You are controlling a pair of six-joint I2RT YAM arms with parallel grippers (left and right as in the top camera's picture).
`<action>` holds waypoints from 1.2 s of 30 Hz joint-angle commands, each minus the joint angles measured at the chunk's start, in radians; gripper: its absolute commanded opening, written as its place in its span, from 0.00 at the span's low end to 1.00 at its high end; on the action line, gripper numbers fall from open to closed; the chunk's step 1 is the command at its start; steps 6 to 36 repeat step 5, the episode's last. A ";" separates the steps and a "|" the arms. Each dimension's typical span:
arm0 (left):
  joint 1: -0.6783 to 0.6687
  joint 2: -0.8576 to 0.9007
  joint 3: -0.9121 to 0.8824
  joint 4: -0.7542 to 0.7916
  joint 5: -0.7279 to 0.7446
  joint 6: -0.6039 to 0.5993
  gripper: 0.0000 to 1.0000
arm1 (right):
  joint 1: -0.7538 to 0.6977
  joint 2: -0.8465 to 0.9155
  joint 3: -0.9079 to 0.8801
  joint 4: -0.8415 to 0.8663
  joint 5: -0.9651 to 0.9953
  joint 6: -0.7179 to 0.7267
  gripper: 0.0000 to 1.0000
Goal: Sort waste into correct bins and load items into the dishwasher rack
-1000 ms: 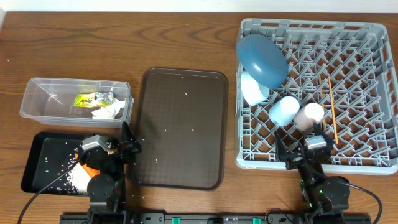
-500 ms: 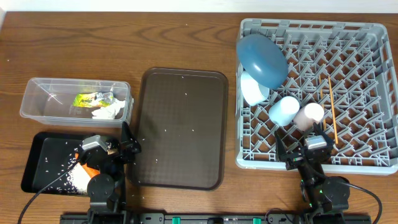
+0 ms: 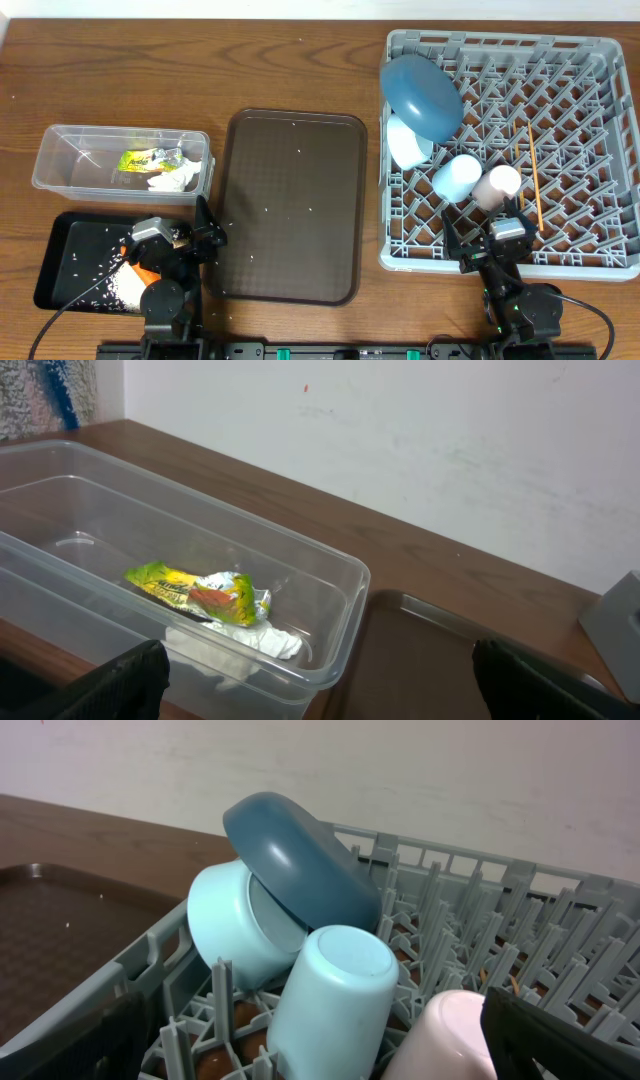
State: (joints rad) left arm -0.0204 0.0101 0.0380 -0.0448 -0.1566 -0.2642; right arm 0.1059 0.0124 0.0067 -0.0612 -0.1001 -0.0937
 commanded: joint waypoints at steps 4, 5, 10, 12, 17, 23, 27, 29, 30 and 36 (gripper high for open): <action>0.002 -0.006 -0.034 -0.012 0.003 0.009 0.98 | -0.008 -0.004 -0.001 -0.003 -0.005 0.014 0.99; 0.002 -0.006 -0.034 -0.012 0.003 0.009 0.98 | -0.008 -0.004 -0.001 -0.003 -0.005 0.014 0.99; 0.002 -0.006 -0.034 -0.012 0.003 0.009 0.98 | -0.008 -0.004 -0.001 -0.003 -0.005 0.014 0.99; 0.002 -0.006 -0.034 -0.012 0.003 0.009 0.98 | -0.008 -0.004 -0.001 -0.003 -0.005 0.014 0.99; 0.002 -0.006 -0.034 -0.012 0.003 0.009 0.98 | -0.008 -0.004 -0.001 -0.003 -0.005 0.014 0.99; 0.002 -0.006 -0.034 -0.012 0.003 0.009 0.98 | -0.008 -0.004 -0.001 -0.003 -0.005 0.014 0.99; 0.002 -0.006 -0.034 -0.012 0.003 0.009 0.98 | -0.008 -0.004 -0.001 -0.003 -0.005 0.014 0.99; 0.002 -0.006 -0.034 -0.012 0.003 0.009 0.98 | -0.008 -0.004 -0.001 -0.003 -0.005 0.014 0.99; 0.002 -0.006 -0.034 -0.012 0.003 0.009 0.98 | -0.008 -0.004 -0.001 -0.003 -0.005 0.014 0.99; 0.002 -0.006 -0.034 -0.012 0.003 0.009 0.98 | -0.008 -0.004 -0.001 -0.003 -0.005 0.014 0.99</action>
